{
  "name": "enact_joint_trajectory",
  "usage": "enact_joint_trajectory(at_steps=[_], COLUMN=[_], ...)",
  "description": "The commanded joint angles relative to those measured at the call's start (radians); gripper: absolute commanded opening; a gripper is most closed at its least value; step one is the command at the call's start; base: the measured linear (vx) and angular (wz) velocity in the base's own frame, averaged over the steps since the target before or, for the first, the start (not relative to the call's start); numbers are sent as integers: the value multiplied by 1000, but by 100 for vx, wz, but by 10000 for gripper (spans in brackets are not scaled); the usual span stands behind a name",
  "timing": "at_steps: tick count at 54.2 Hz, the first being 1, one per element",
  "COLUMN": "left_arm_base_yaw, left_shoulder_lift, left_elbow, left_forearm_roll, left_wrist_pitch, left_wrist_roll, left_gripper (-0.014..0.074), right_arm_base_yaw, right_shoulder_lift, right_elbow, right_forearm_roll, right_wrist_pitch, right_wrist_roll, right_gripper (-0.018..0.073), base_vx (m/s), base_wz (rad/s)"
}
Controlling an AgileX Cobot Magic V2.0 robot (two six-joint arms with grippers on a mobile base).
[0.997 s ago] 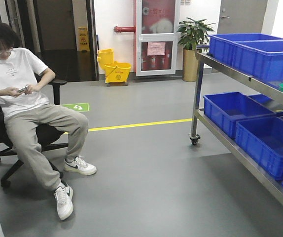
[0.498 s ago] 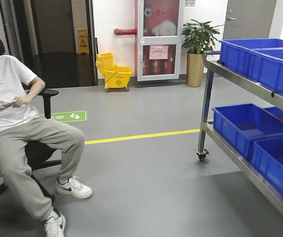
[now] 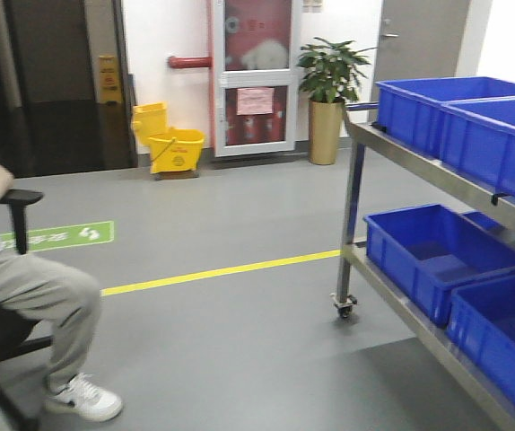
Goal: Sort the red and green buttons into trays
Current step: 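Drive the base past the shelves toward the green and red trays, then drive up to the shelf and stop before the green and red trays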
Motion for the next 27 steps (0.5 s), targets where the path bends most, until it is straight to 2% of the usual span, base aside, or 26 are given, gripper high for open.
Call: enact_joint_trajectory(at_steps=[1,27], left_arm_base_yaw=[-6,-6], left_shoulder_lift=[-2,-2], left_elbow=[-36,-36], left_forearm_roll=[-7,-7], left_wrist_pitch=[-84,-85], left_wrist_roll=[-1,-1], left_gripper=[-3,-3], right_arm_base_yaw=[1,1], right_shoulder_lift=[-5,-5], right_elbow=[-36,-36], right_forearm_roll=[-17,-17], right_wrist_pitch=[-83,-83], right_wrist_roll=[-7,-7], right_gripper=[-9,-9], base_vx=[47,44], base_wz=[-34,-45])
